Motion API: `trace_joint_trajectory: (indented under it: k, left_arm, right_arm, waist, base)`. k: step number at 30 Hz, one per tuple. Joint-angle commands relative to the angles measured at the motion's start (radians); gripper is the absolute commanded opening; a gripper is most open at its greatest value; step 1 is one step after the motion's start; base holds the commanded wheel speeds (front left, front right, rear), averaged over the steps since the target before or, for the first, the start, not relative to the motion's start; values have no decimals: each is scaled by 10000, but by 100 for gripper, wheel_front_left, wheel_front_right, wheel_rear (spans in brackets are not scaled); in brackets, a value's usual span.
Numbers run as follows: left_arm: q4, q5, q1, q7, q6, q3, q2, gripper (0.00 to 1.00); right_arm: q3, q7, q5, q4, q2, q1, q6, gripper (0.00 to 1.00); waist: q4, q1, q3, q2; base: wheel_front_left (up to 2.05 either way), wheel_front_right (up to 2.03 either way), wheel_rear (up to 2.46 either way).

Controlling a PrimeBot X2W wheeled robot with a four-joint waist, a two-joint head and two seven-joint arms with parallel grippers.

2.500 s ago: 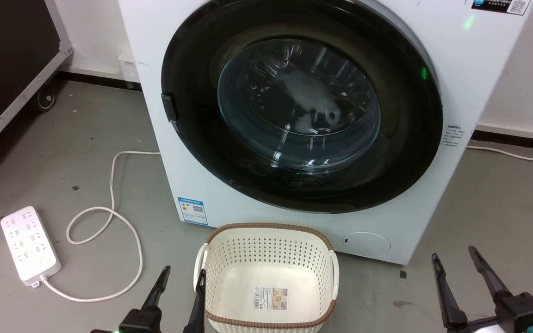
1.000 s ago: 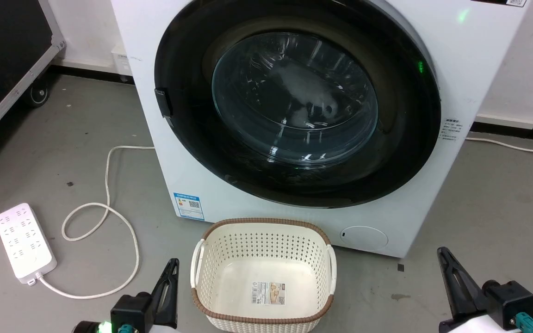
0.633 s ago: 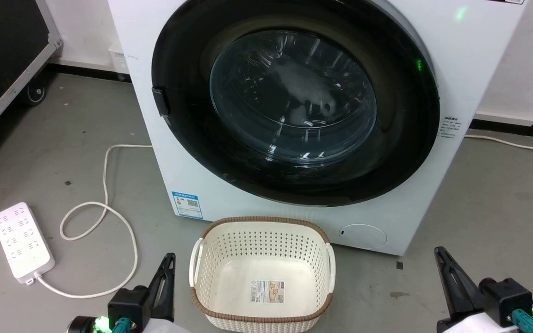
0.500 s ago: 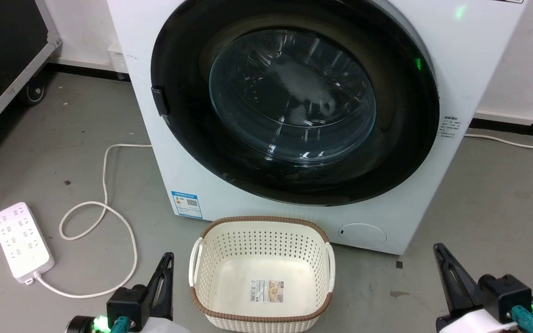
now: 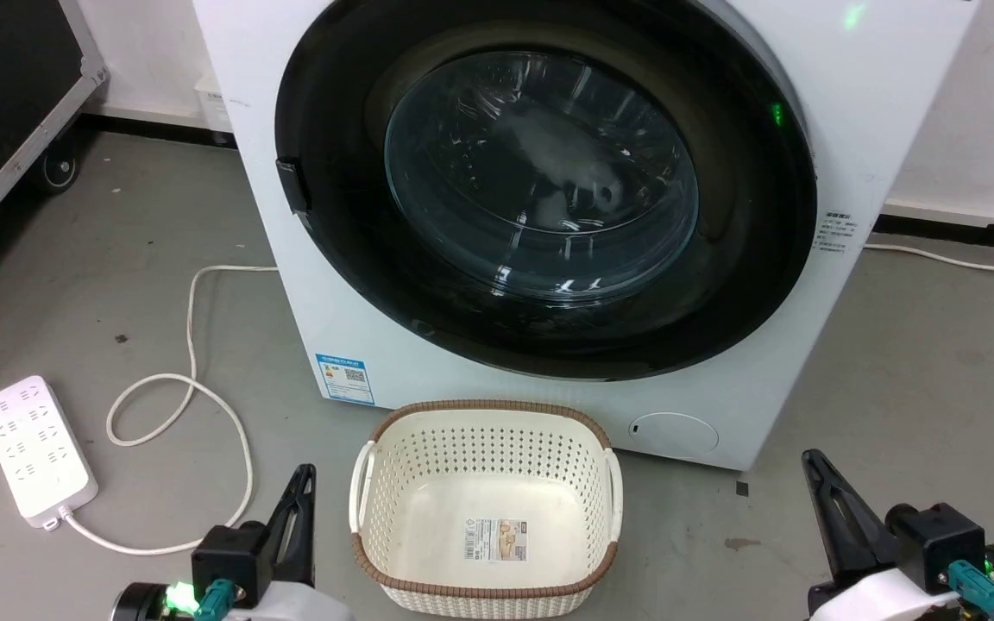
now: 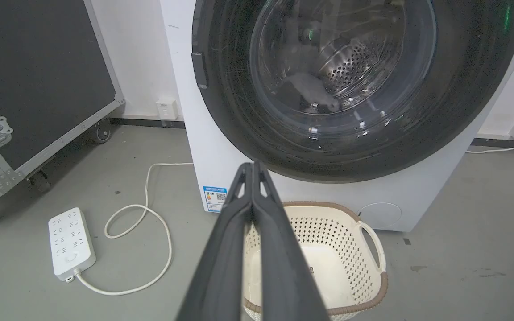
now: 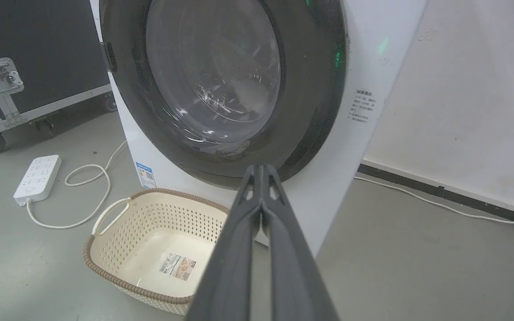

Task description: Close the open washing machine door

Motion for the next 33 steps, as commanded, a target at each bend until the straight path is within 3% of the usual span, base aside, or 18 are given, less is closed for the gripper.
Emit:
trace_joint_trajectory:
  k: [1, 33]
  left_arm:
    - [-80, 103, -197, 62, 39, 50, 3, 0]
    - [-401, 332, -436, 716, 92, 409, -31, 0]
  right_arm:
    - [28, 67, 85, -70, 23, -154, -4, 0]
    - [239, 710, 244, -230, 33, -389, -6, 0]
  waist:
    - [-8, 0, 10, 0]
    - [-133, 0, 167, 0]
  base:
    - [0, 0, 0]
    - [0, 0, 0]
